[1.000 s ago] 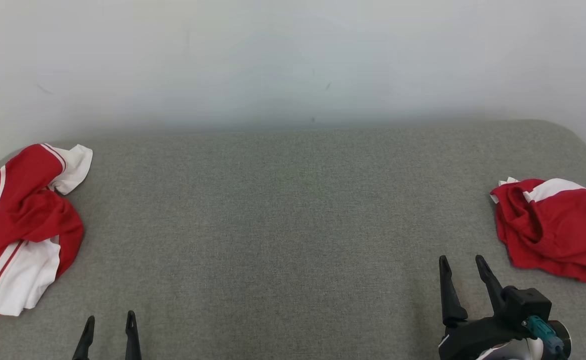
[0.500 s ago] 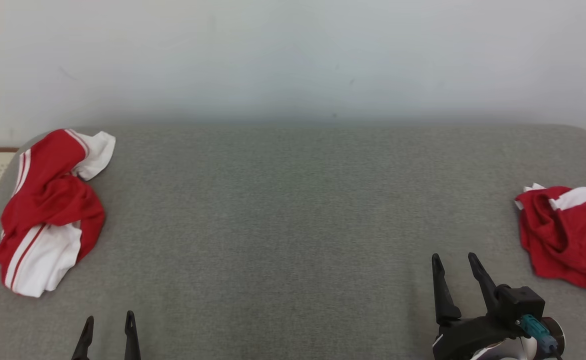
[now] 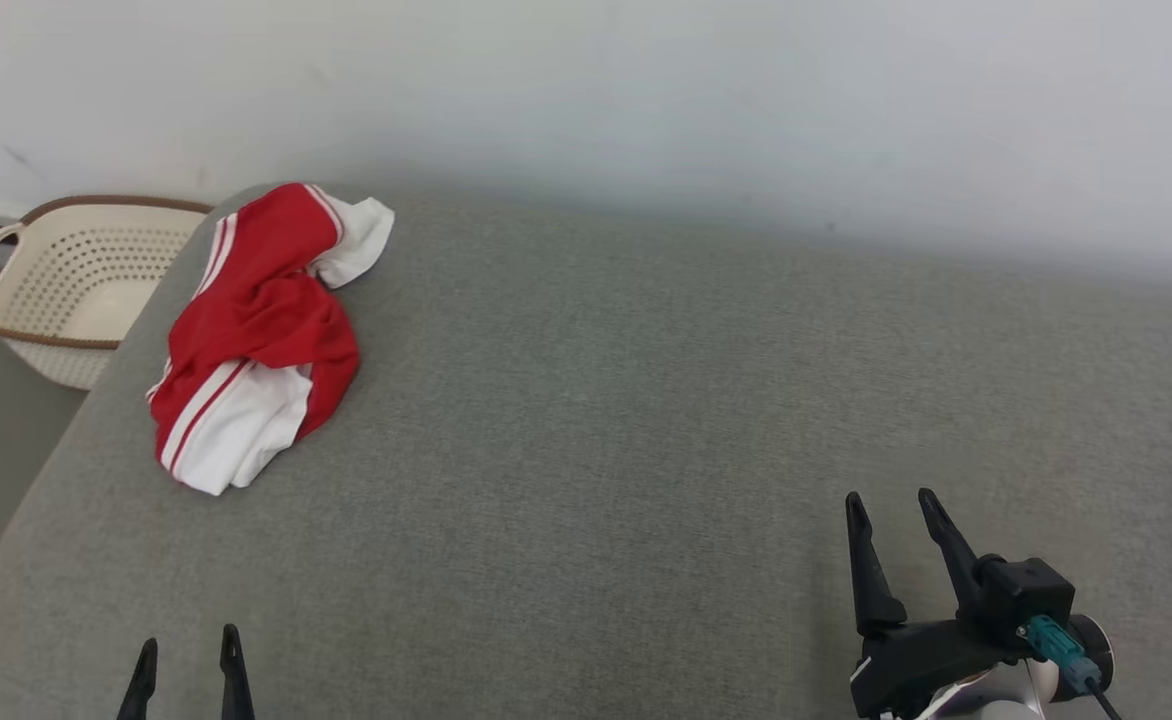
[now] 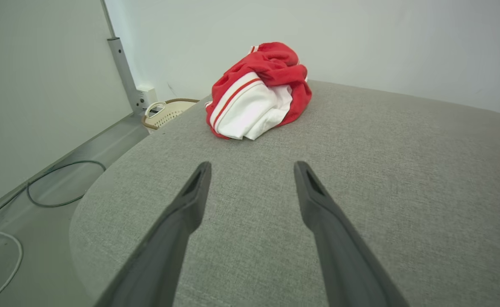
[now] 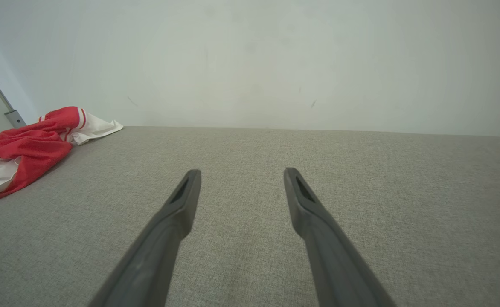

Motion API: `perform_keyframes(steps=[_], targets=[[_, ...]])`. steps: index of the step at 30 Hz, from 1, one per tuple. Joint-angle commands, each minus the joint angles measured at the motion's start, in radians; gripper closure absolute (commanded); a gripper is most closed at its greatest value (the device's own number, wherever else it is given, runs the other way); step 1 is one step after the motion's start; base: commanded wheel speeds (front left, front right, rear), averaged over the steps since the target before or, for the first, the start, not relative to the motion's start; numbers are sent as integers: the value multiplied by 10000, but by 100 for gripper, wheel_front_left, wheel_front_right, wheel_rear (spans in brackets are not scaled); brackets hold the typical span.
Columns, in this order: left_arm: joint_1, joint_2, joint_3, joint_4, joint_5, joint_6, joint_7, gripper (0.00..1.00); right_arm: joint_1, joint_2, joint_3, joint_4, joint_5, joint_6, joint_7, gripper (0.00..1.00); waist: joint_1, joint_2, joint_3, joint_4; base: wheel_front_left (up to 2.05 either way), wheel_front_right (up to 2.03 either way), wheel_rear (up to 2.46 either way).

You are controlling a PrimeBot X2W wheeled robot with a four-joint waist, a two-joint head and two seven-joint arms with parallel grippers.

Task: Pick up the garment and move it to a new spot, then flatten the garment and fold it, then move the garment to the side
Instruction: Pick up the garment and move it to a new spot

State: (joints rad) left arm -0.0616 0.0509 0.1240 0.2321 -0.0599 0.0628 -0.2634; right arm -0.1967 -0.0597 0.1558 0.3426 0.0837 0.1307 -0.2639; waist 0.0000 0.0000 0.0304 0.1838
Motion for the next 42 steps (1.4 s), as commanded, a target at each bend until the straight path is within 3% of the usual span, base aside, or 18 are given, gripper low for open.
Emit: perform_keyframes(steps=[1, 11, 18, 24, 31, 42], targets=[[13, 0, 77, 7, -44, 12, -6, 0, -112, -3, 72, 48, 28, 1, -10, 0, 0, 0, 238, 868, 0, 0, 0], [9, 1, 117, 35, -303, 151, -6, 0, -359, 1, 437, 139, -13, 1, -10, 0, 0, 0, 426, 2007, 0, 0, 0], [-95, 0, 183, 70, -721, 33, -6, 0, -489, -97, 480, 64, -109, 1, -10, 0, 0, 0, 717, 2242, 0, 0, 0], [-397, 1, 197, 120, -975, -164, -6, 0, -644, -215, 613, -42, -158, 1, -10, 0, 0, 0, 1111, 2111, 0, 0, 0], [-1652, 90, 810, 846, -1141, -944, -6, 0, -1059, -536, 841, -386, -258, 1, -10, 0, 0, 0, 2048, 1655, 0, 0, 0], [-4466, 1179, 1283, 2484, -989, -1750, -6, 0, -1683, -861, 1131, -880, -347, 1, -10, 0, 0, 0, 3146, 651, 0, 0, 0]])
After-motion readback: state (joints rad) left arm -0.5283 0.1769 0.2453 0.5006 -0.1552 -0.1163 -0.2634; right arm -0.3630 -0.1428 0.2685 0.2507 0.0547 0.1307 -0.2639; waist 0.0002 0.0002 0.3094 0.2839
